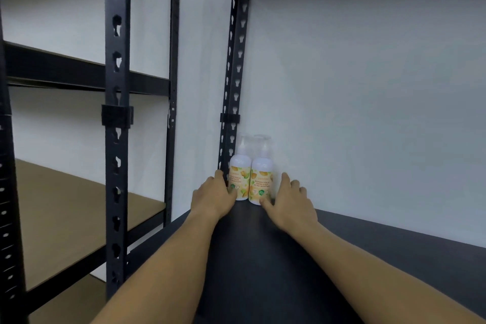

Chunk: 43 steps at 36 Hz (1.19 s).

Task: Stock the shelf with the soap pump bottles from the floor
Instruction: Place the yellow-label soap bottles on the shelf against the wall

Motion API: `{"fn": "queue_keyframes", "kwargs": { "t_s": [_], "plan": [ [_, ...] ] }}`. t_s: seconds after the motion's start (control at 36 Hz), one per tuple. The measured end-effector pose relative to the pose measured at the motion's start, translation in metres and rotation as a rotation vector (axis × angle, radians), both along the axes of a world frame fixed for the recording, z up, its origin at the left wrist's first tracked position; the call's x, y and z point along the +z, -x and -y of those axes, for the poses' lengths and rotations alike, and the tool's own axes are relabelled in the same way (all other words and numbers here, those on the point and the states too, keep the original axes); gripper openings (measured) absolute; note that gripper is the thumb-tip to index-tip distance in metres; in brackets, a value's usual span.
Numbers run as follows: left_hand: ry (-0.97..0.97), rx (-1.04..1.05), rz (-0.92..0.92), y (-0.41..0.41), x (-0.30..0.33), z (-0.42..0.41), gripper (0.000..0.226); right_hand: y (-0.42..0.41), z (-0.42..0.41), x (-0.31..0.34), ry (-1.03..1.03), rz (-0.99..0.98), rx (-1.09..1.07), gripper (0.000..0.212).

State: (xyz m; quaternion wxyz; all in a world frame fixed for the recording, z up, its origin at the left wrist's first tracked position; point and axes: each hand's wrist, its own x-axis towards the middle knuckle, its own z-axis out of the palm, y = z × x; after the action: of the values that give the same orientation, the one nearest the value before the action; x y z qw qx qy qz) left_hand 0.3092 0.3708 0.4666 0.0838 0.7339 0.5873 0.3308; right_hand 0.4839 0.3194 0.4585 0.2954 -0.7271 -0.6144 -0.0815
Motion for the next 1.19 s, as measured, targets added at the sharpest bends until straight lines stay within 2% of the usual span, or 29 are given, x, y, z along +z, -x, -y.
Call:
{"fn": "queue_keyframes", "kwargs": {
  "t_s": [0.06, 0.19, 0.39, 0.53, 0.72, 0.83, 0.97, 1.19],
  "plan": [
    [0.001, 0.033, -0.091, 0.0, -0.001, 0.013, 0.047, 0.0, 0.016, 0.003, 0.059, 0.077, -0.044, 0.065],
    [0.054, -0.012, -0.161, 0.011, 0.002, 0.05, 0.054, 0.0, 0.056, 0.022, 0.197, 0.264, -0.055, 0.062],
    [0.079, -0.089, -0.155, 0.038, 0.016, 0.116, 0.058, 0.014, 0.118, 0.051, 0.327, 0.265, -0.008, 0.063],
    [-0.002, -0.168, -0.159, 0.062, 0.025, 0.168, 0.051, 0.035, 0.162, 0.058, 0.322, 0.319, 0.084, 0.06],
    [-0.076, -0.142, -0.147, 0.112, 0.013, 0.234, 0.043, 0.079, 0.218, 0.049, 0.24, 0.338, 0.283, 0.047],
    [-0.079, -0.093, -0.069, 0.144, -0.013, 0.269, 0.042, 0.114, 0.246, 0.029, 0.141, 0.356, 0.445, 0.054],
    [0.014, -0.005, 0.004, 0.186, -0.069, 0.312, 0.041, 0.16, 0.271, -0.017, 0.044, 0.32, 0.651, 0.051],
    [0.229, 0.161, -0.022, 0.242, -0.179, 0.364, 0.038, 0.225, 0.297, -0.138, 0.27, 0.216, 0.81, 0.049]
  ]
}}
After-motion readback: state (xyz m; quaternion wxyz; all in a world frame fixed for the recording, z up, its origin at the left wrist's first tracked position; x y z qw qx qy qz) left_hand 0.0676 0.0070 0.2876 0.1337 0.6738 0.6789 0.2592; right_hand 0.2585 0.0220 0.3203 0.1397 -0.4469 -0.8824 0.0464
